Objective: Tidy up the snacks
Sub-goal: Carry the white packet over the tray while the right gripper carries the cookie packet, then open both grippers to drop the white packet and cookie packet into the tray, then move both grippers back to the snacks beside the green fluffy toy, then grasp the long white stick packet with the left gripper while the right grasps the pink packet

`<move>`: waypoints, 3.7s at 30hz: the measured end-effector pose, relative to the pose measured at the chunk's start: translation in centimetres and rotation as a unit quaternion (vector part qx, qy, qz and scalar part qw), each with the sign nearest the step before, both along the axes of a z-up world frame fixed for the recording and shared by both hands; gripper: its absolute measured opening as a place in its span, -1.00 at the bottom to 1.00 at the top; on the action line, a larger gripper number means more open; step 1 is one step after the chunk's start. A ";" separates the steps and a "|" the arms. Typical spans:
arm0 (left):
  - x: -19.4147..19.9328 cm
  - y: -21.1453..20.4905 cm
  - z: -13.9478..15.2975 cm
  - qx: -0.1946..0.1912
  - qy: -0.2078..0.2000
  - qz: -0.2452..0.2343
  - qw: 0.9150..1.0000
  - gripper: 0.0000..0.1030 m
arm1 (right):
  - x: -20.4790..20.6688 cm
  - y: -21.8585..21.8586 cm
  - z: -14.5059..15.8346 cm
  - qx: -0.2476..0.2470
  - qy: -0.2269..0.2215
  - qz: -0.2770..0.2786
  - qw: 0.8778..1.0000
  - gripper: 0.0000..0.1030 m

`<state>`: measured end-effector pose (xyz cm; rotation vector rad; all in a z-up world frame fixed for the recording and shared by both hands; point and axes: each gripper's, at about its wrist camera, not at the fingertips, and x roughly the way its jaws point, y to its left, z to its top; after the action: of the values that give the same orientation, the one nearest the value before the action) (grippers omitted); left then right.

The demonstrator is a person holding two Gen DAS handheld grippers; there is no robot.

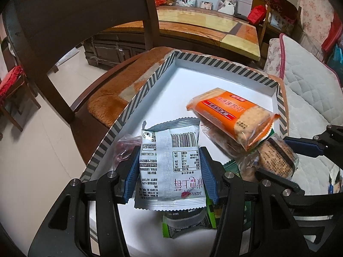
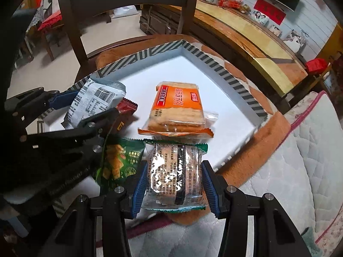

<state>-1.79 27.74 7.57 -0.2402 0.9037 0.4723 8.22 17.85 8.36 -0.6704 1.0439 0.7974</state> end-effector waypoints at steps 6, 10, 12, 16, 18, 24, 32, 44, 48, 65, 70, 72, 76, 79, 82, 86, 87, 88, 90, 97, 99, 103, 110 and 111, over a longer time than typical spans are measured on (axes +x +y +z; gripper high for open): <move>-0.1 0.1 -0.2 -0.005 -0.001 -0.007 1.000 0.05 | -0.4 -0.2 0.2 0.022 0.003 0.003 1.000 -0.05; -0.4 0.0 0.4 -0.005 -0.009 -0.008 1.000 0.06 | -0.9 -0.3 0.9 0.024 -0.004 0.008 1.000 0.02; -0.6 0.0 0.7 -0.002 -0.011 -0.006 1.000 0.13 | -1.1 -0.3 1.3 0.026 -0.006 0.010 1.000 0.03; -1.0 -0.1 1.2 -0.002 -0.017 -0.007 1.000 0.16 | -1.6 -0.6 2.0 0.029 -0.011 0.011 0.999 0.05; -1.3 -0.2 1.4 -0.004 -0.019 -0.007 1.000 0.17 | -1.9 -0.8 2.4 0.029 -0.016 0.011 0.999 0.05; -2.1 -0.2 2.2 -0.010 -0.030 -0.006 0.999 0.17 | -2.9 -1.7 3.4 0.028 -0.034 0.012 0.999 0.05; -2.9 -1.8 4.0 -0.013 -0.055 -0.017 0.998 0.28 | -4.2 -4.2 5.0 0.022 -0.069 -0.006 0.997 0.06; -1.8 -8.6 5.2 -0.019 -0.049 -0.087 0.995 0.28 | -4.9 -12.0 5.5 0.013 -0.078 -0.073 0.994 0.07; -1.1 -11.8 5.2 -0.019 -0.044 -0.120 0.992 0.28 | -4.7 -15.2 5.5 0.011 -0.075 -0.105 0.992 0.07; 1.1 -23.1 4.3 -0.028 -0.011 -0.229 0.973 0.29 | -5.1 -28.2 4.4 0.000 -0.054 -0.217 0.975 0.19; 2.3 -25.8 3.1 -0.051 0.012 -0.260 0.964 0.28 | -4.8 -34.1 4.0 0.016 -0.028 -0.280 0.959 0.22; 3.0 -27.1 2.5 -0.061 0.024 -0.273 0.960 0.29 | -4.6 -36.7 3.7 0.023 -0.016 -0.309 0.951 0.22; 4.7 -29.3 1.0 -0.092 0.049 -0.296 0.949 0.29 | -4.2 -40.6 3.2 0.037 0.001 -0.352 0.935 0.23; 5.7 -30.6 0.1 -0.099 0.064 -0.303 0.946 0.29 | -3.9 -42.0 2.7 0.051 0.013 -0.367 0.929 0.24; 7.3 -31.8 -0.5 -0.103 0.074 -0.318 0.940 0.29 | -3.7 -42.2 1.7 0.053 0.025 -0.369 0.928 0.25; 10.0 -33.6 -1.2 -0.097 0.080 -0.353 0.927 0.29 | -3.4 -42.6 0.7 0.048 0.039 -0.372 0.926 0.25; 10.9 -34.3 -1.4 -0.097 0.083 -0.366 0.922 0.29 | -3.4 -42.8 0.6 0.049 0.040 -0.375 0.925 0.25; 11.5 -34.7 -1.6 -0.095 0.085 -0.374 0.919 0.28 | -3.3 -43.0 0.5 0.051 0.041 -0.377 0.924 0.26; 12.9 -35.9 -1.9 -0.089 0.087 -0.396 0.910 0.28 | -3.1 -43.4 0.5 0.059 0.043 -0.383 0.921 0.26; 16.9 -40.4 -4.1 -0.069 0.110 -0.461 0.878 0.28 | -2.6 -44.3 0.1 0.065 0.049 -0.390 0.917 0.26; 17.5 -41.3 -4.7 -0.057 0.114 -0.471 0.873 0.28 | -2.3 -44.6 0.0 0.067 0.051 -0.394 0.915 0.26; 18.4 -42.8 -5.1 -0.036 0.111 -0.480 0.870 0.36 | -2.0 -45.0 -0.5 0.072 0.056 -0.399 0.912 0.26; 19.6 -42.8 -5.5 -0.013 0.107 -0.454 0.885 -0.28 | -0.2 -46.4 -0.5 0.119 0.070 -0.430 0.892 0.26; 19.7 -42.3 -5.4 -0.016 0.104 -0.451 0.886 -0.29 | 0.0 -46.4 -0.4 0.124 0.069 -0.435 0.889 0.26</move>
<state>17.93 -14.52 2.18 0.2182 1.1221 -0.3962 8.25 -28.59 7.96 0.1120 1.1964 0.1731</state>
